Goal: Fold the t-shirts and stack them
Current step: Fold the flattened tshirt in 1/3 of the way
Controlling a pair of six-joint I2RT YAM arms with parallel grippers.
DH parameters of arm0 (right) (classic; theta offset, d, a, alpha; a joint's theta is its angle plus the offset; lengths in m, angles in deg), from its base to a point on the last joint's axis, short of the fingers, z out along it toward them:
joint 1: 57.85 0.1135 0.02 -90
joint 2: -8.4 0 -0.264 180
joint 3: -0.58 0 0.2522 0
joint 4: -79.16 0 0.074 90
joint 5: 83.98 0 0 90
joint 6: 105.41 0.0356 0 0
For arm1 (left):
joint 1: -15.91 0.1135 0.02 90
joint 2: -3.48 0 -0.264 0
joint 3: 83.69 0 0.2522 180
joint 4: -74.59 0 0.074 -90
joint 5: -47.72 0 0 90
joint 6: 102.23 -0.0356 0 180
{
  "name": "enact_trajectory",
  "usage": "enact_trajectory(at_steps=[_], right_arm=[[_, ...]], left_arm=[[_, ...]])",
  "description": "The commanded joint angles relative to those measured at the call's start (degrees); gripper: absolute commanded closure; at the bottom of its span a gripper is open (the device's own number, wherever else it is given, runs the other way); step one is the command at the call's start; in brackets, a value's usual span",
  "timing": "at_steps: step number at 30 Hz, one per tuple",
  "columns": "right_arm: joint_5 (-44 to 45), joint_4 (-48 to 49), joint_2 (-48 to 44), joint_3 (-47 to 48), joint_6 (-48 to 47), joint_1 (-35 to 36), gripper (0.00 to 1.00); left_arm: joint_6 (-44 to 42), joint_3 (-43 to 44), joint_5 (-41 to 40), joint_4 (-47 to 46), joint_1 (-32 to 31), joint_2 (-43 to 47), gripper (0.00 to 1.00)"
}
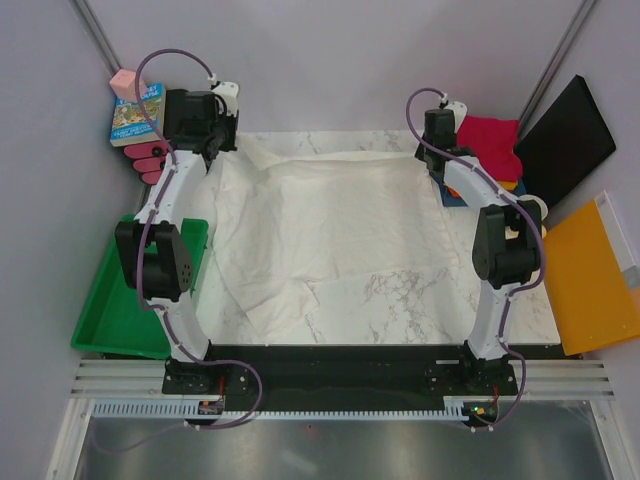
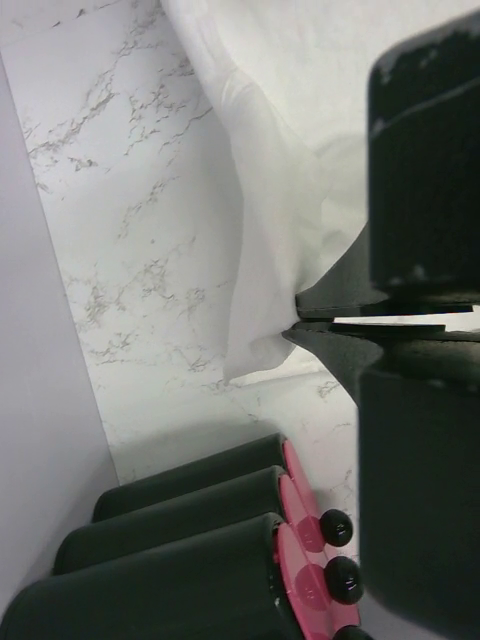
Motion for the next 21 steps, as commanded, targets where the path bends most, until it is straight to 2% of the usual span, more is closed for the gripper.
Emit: enact_trajectory(at_steps=[1, 13, 21], right_arm=[[1.3, 1.6, -4.7, -5.0, 1.6, 0.1, 1.0], [3.9, 1.1, -9.8, -18.3, 4.9, 0.1, 1.0], [5.2, 0.5, -8.9, -21.7, 5.9, 0.1, 1.0]], left_arm=[[2.9, -5.8, 2.2, 0.5, 0.4, 6.7, 0.98], [2.8, -23.1, 4.0, 1.7, 0.4, 18.6, 0.98], [1.9, -31.4, 3.6, 2.3, 0.4, 18.9, 0.98]])
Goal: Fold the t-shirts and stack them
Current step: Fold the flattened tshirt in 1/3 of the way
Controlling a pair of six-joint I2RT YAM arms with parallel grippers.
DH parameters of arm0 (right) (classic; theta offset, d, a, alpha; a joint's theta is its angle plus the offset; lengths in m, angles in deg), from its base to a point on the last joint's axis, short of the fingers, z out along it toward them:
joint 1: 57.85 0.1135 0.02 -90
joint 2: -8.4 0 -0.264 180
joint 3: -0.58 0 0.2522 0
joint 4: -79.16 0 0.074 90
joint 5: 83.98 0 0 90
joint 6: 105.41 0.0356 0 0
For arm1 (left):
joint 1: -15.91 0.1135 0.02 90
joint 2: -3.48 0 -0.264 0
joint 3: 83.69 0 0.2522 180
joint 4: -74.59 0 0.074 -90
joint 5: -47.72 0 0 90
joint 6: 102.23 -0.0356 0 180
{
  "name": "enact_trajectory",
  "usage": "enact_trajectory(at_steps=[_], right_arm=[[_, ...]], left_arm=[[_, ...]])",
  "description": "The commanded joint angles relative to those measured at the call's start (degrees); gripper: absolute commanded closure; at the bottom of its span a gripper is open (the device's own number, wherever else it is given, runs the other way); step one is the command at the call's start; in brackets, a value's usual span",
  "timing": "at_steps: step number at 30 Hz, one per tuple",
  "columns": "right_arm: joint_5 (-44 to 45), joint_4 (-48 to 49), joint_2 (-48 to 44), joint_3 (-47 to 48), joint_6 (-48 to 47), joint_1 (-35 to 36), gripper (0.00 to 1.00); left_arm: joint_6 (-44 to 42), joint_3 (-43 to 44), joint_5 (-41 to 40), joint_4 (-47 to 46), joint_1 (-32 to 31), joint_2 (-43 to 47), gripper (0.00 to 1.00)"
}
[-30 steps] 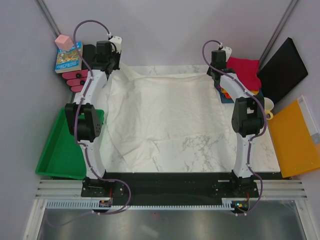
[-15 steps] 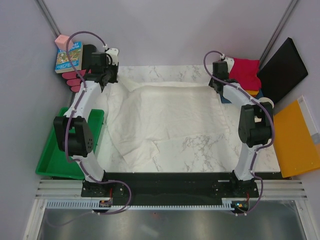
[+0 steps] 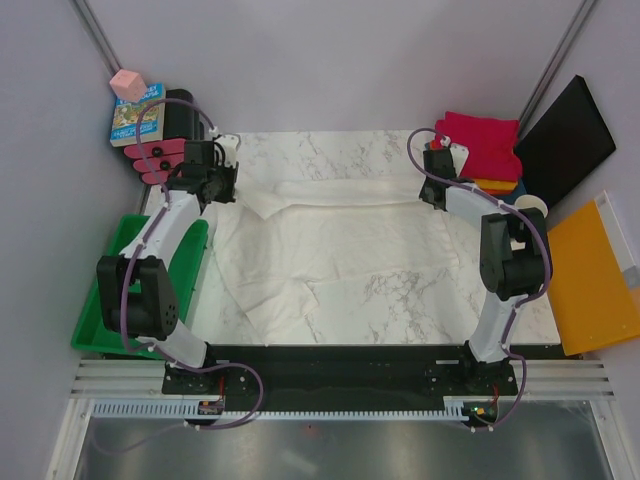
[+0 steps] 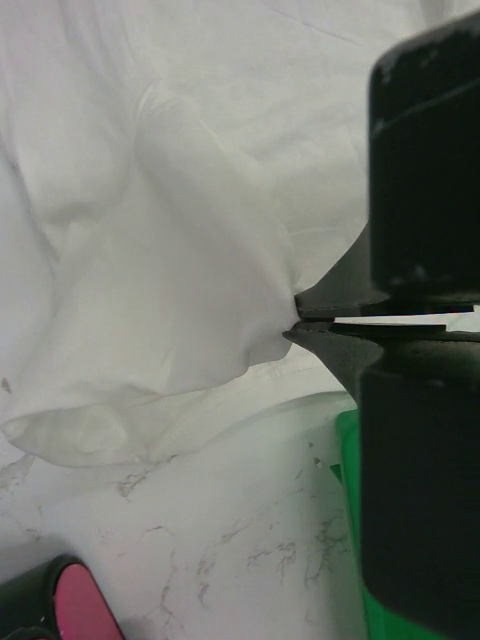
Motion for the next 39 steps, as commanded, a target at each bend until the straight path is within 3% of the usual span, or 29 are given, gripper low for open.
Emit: enact_trajectory(at_steps=[1, 23, 24, 26, 27, 28, 30, 31, 34, 36, 37, 38, 39], right_arm=[[2.2, 0.3, -0.4, 0.3, 0.9, 0.1, 1.0], [3.3, -2.6, 8.0, 5.1, 0.2, 0.1, 1.0], [3.2, -1.8, 6.6, 4.9, 0.3, 0.1, 1.0], [1.1, 1.6, 4.1, 2.6, 0.0, 0.1, 0.83], [0.2, 4.6, 1.6, 2.2, -0.1, 0.1, 0.74], [-0.5, 4.9, 1.0, 2.6, -0.1, 0.2, 0.61], [-3.1, 3.8, 0.8, 6.3, -0.8, 0.5, 0.51], [-3.3, 3.0, 1.2, 8.0, -1.2, 1.1, 0.42], [-5.6, -0.7, 5.0, 15.8, -2.2, 1.8, 0.39], [-7.5, -3.9, 10.1, 21.4, -2.0, 1.7, 0.4], [-7.8, -5.5, 12.1, 23.5, -2.0, 1.7, 0.51], [-8.1, -7.0, 14.1, 27.8, -1.8, 1.7, 0.68], [-8.7, -8.9, 17.4, 29.2, -1.5, 1.7, 1.0]], left_arm=[[0.1, -2.8, 0.2, -0.2, 0.2, -0.4, 0.98], [-1.4, -6.1, -3.5, 0.8, 0.2, -9.4, 0.97], [-1.5, -6.1, -3.1, 0.6, 0.2, -8.8, 0.83], [-1.3, -6.7, -1.5, -0.7, 0.3, -5.7, 0.63], [-1.0, -6.9, -1.2, -1.5, 0.3, -4.5, 0.31], [-0.7, -6.6, -0.6, -2.9, 0.4, -2.0, 0.19], [0.6, -5.3, -0.2, -3.7, 0.4, -0.5, 0.01], [1.2, -3.2, 0.6, -3.8, 0.4, -0.2, 0.01], [2.9, 1.7, 3.4, -3.6, 0.3, -2.0, 0.01], [3.2, 4.2, 3.9, -2.9, -0.3, -6.5, 0.07], [2.9, 7.0, 4.4, -2.3, -0.6, -8.6, 0.13], [2.8, 8.4, 4.6, -1.1, -0.8, -10.8, 0.22], [2.8, 11.6, 4.2, -0.1, -1.2, -15.4, 0.44]])
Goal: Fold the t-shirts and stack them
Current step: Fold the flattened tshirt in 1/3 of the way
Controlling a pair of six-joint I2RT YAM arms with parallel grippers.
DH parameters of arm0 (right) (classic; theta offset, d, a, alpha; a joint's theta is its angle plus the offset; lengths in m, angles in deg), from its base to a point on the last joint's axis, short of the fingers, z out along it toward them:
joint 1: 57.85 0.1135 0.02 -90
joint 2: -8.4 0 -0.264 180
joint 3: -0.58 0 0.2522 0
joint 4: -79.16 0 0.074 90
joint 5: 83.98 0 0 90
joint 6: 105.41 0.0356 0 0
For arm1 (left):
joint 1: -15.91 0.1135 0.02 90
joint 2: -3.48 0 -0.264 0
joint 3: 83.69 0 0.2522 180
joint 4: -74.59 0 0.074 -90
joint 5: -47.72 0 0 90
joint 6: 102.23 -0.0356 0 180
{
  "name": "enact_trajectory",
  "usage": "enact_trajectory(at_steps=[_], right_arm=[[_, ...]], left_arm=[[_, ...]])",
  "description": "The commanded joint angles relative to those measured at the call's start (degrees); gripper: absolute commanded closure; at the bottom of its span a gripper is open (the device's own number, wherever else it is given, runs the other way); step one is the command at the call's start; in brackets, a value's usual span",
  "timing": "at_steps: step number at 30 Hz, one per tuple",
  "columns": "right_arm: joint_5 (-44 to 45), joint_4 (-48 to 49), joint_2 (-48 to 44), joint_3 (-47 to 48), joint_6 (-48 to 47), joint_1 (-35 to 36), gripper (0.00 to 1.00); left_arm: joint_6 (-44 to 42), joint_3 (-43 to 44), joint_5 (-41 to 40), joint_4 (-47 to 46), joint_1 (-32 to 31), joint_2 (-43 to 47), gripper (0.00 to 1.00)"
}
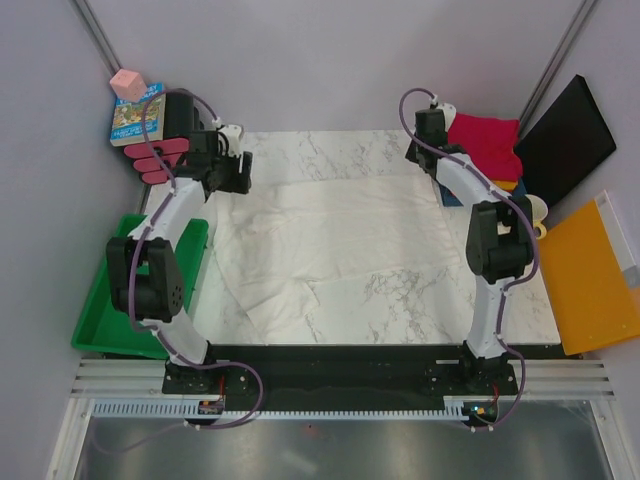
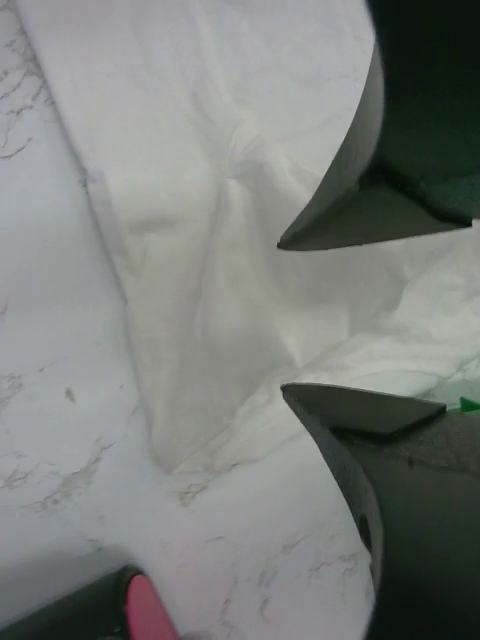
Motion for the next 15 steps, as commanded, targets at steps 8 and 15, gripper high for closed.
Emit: enact_trajectory(at_steps=[8, 15], right_arm=[[-4.9, -6.9, 15.0, 11.5, 1.2, 0.8, 1.0], [-4.1, -6.9, 16.0, 9.9, 1.0, 0.9, 1.0]], left_arm=[[1.7, 16.5, 1.4, 5.8, -1.3, -23.2, 0.98], [0.7, 19.4, -5.8, 6.8, -1.3, -27.8, 0.98]])
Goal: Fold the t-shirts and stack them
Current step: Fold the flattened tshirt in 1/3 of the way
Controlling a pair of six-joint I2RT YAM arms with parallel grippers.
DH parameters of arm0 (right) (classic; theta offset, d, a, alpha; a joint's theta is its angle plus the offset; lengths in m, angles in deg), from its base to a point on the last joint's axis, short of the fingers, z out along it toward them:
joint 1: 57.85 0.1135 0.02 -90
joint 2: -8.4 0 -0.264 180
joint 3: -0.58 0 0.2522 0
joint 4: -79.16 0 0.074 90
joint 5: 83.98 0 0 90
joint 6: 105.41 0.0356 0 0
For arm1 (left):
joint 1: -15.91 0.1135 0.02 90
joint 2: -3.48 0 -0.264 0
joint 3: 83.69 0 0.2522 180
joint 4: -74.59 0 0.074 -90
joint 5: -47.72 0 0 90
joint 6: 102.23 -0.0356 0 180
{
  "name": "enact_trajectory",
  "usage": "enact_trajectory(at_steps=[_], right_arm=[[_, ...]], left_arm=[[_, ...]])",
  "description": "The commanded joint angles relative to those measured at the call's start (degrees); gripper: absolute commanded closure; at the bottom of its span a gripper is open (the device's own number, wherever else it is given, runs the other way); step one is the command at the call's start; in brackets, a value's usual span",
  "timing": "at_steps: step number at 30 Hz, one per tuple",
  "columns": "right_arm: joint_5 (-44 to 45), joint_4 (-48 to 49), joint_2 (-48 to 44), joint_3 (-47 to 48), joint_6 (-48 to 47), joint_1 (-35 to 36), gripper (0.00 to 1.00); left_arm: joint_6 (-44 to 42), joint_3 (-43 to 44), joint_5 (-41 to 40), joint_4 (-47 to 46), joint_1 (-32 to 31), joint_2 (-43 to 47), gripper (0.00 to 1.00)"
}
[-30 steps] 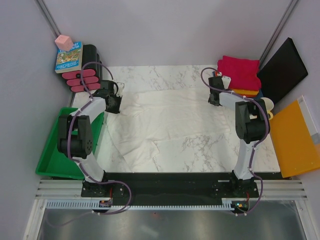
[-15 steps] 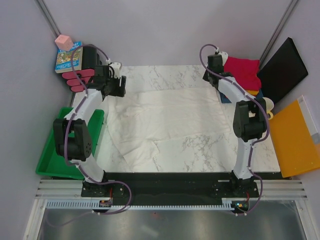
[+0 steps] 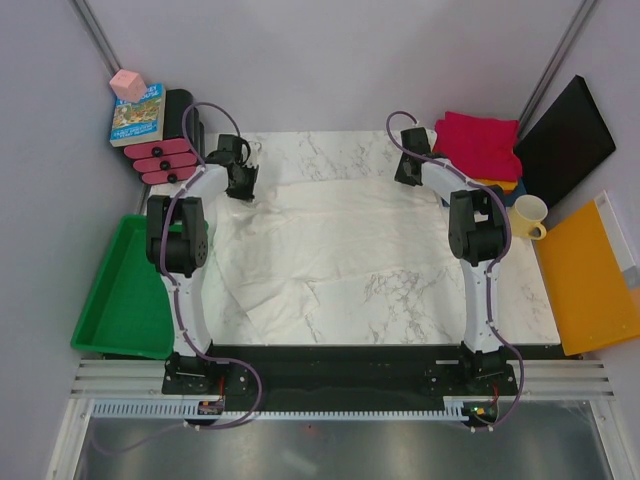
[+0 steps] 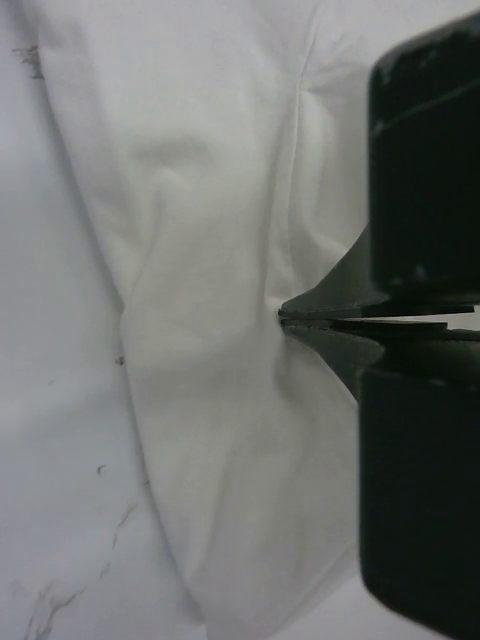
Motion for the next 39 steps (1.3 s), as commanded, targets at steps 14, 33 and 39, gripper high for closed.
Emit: enact_trajectory(at_steps=[14, 33, 39], right_arm=[[3.9, -2.9, 1.2, -1.4, 1.4, -1.4, 1.0], [-3.9, 0.9, -7.1, 0.9, 0.3, -1.6, 0.72], [-2.7, 1.0, -20.0, -7.8, 0.1, 1.9, 0.49]], left_arm=[[-2.0, 24.6, -21.0, 8.4, 2.7, -15.7, 0.97], [0.2, 29.1, -3.8, 9.8, 5.6, -5.4, 0.77], [2.2, 17.5, 2.9, 9.5, 5.6, 13.1, 0.75]])
